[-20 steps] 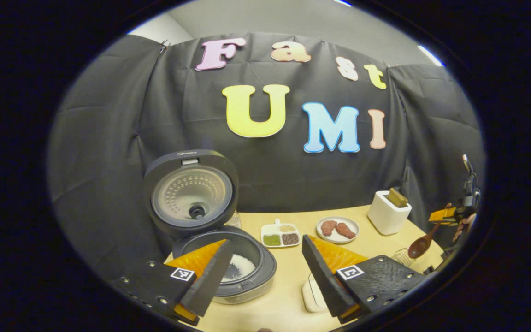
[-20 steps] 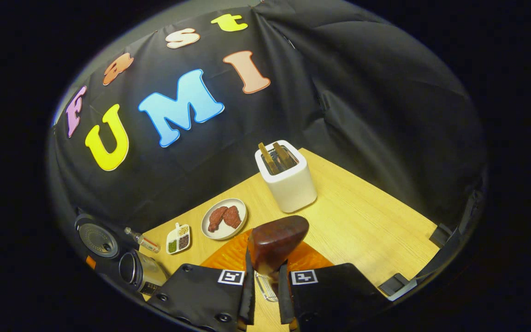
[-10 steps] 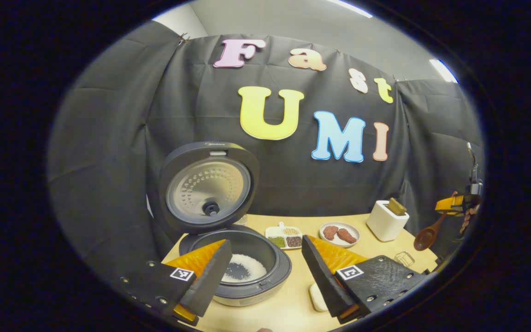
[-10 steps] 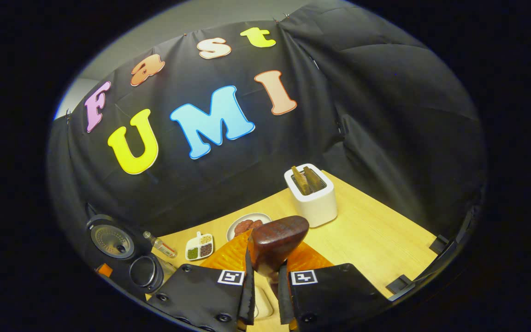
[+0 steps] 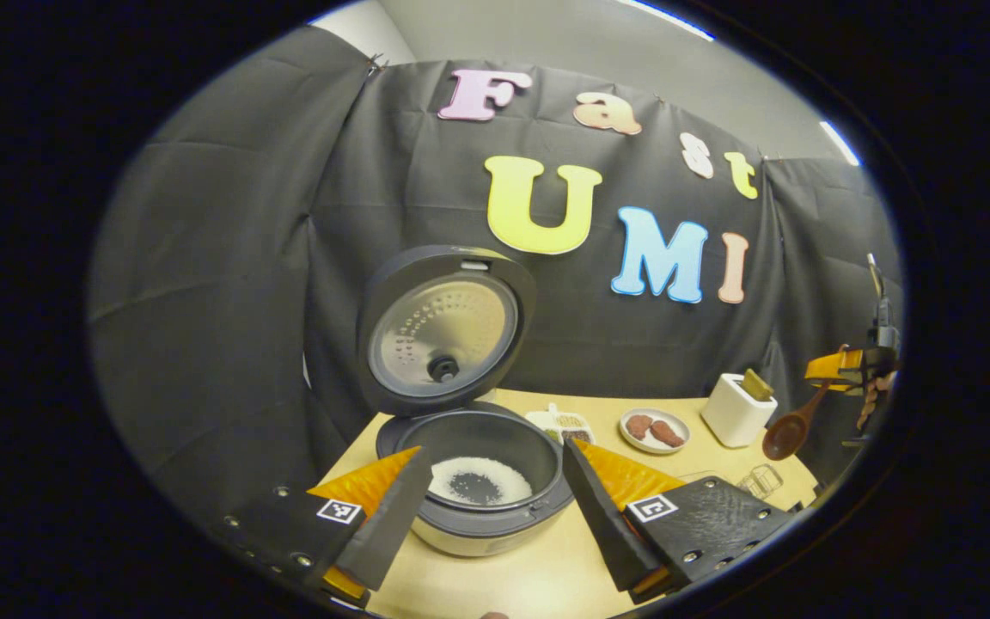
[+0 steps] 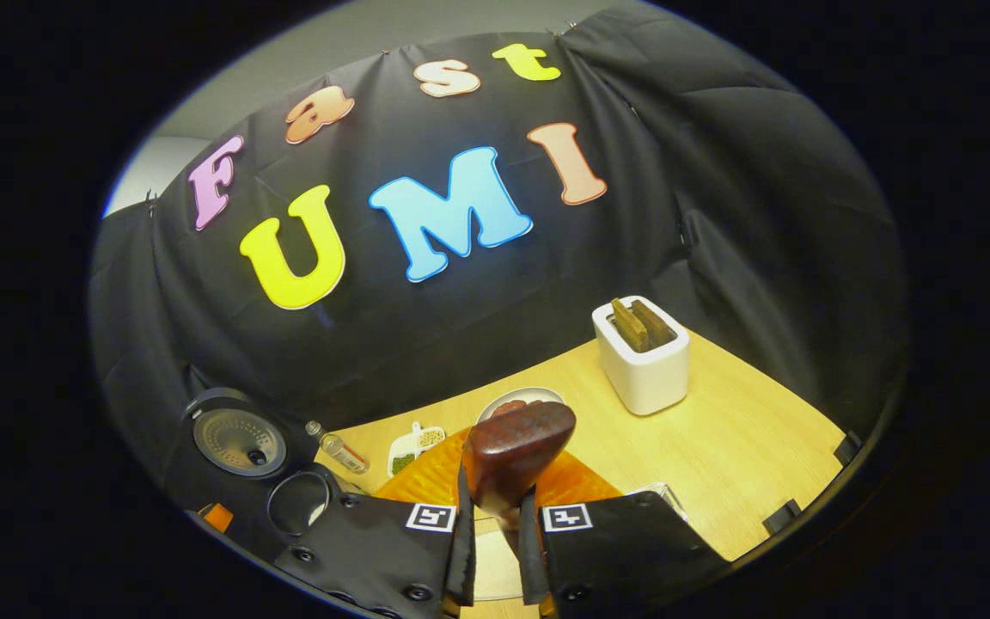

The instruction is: Close the left gripper, press the button to open the rice cooker; take a wooden spoon from the chopstick holder with the right hand, scoop a spoonful of rice and pour it into the rice cooker, then put the wooden spoon back into the chopstick holder.

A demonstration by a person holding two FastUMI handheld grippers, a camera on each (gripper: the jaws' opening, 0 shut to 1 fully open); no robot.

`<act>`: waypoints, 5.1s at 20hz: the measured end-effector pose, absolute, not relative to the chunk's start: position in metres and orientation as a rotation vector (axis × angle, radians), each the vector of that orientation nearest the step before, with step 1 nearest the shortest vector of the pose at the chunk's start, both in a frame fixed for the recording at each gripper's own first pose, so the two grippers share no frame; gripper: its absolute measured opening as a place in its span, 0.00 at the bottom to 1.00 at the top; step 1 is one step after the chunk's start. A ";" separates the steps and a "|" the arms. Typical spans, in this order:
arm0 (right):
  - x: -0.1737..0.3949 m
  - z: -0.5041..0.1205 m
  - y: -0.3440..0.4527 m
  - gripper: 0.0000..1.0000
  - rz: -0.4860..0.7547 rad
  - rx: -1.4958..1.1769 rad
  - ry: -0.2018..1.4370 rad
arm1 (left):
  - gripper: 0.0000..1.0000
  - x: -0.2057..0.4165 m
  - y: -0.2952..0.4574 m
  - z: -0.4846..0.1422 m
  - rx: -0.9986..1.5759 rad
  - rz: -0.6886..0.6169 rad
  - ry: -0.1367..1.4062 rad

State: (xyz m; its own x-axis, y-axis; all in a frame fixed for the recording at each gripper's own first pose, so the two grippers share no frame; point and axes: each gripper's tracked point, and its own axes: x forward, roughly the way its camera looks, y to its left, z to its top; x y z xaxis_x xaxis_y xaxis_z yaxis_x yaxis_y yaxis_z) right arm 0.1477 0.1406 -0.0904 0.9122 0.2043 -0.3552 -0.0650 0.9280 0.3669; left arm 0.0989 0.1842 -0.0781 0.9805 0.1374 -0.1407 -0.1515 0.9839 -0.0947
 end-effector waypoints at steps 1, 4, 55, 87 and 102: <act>0.147 -0.095 0.152 0.23 0.158 0.358 0.414 | 0.96 0.098 0.188 -0.080 -0.100 0.151 0.140; 0.150 -0.108 0.186 0.22 0.212 0.347 0.440 | 0.96 0.096 0.194 -0.080 -0.112 0.154 0.137; 0.130 -0.212 0.235 0.23 0.159 0.767 0.881 | 0.96 0.041 0.203 -0.117 -0.120 0.240 0.198; 0.183 -0.105 0.491 0.22 0.572 0.870 1.000 | 0.96 -0.014 0.289 -0.164 -0.255 0.497 0.250; 0.182 -0.159 0.542 0.23 0.764 0.096 0.748 | 0.96 -0.015 0.286 -0.172 -0.235 0.485 0.280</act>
